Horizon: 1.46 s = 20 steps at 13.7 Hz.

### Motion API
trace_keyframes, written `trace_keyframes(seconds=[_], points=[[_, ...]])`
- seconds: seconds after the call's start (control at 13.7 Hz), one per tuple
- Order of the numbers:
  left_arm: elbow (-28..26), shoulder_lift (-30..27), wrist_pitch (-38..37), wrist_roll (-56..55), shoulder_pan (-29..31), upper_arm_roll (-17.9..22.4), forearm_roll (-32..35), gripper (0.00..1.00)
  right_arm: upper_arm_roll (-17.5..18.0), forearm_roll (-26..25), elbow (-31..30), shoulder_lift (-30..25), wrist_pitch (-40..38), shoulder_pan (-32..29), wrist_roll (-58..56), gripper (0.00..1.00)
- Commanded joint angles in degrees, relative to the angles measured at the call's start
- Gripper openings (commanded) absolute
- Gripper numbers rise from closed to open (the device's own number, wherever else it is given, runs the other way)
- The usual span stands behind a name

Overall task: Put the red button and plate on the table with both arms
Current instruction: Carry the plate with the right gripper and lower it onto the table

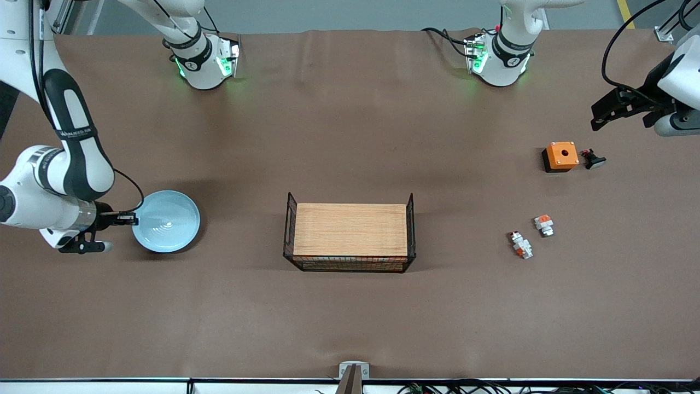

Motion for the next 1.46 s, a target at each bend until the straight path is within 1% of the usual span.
trace_keyframes(seconds=[0.0,0.07,0.22,0.29,0.37,0.44,0.51,0.66,0.8,1.1,1.24,1.39], points=[[0.0,-0.4,0.5,0.8,0.1,-0.3,0.4,1.00,1.0,1.2,-0.2,2.7,3.2,-1.7,-1.3,0.02],[0.1,-0.5,0.5,0.8,0.1,-0.3,0.4,1.00,1.0,1.2,-0.2,2.8,3.2,-1.9,-1.3,0.05],[0.0,-0.5,0.4,0.7,0.1,-0.3,0.4,1.00,1.0,1.0,-0.1,3.5,4.7,-1.9,-1.4,0.07],[-0.1,-0.5,0.4,0.8,0.1,-0.3,0.4,1.00,1.0,0.9,0.0,3.7,5.3,-2.0,-1.4,0.13],[-0.1,-0.5,0.4,0.7,0.1,-0.3,0.4,1.00,1.0,0.9,0.2,3.7,4.8,-1.9,-1.3,0.38],[0.0,-0.4,0.4,0.7,0.1,-0.3,0.4,1.00,1.0,0.9,0.4,3.6,4.6,-1.8,-1.0,0.75],[-0.1,-0.3,0.4,0.7,0.1,-0.3,0.4,1.00,1.0,0.9,0.9,3.2,4.6,-1.6,-0.5,1.00],[-0.1,-0.3,0.4,0.7,0.1,-0.3,0.4,1.00,1.0,0.9,1.9,1.0,1.8,-1.0,2.6,1.00],[-0.1,-0.3,0.4,0.5,0.1,-0.3,0.4,1.00,1.4,0.5,3.5,-1.8,-4.1,0.2,7.3,1.00],[-0.2,-0.4,0.4,0.3,0.2,-0.6,0.3,1.00,1.3,0.2,3.8,-9.8,-10.9,4.5,13.5,1.00],[-0.3,-0.4,0.4,0.3,0.2,-0.6,0.3,1.00,1.3,0.2,3.7,-13.5,-13.1,6.1,15.1,1.00],[-0.5,-0.6,0.3,0.8,0.4,-0.6,0.3,1.00,1.4,0.2,3.7,-18.3,-16.8,7.2,15.6,1.00]])
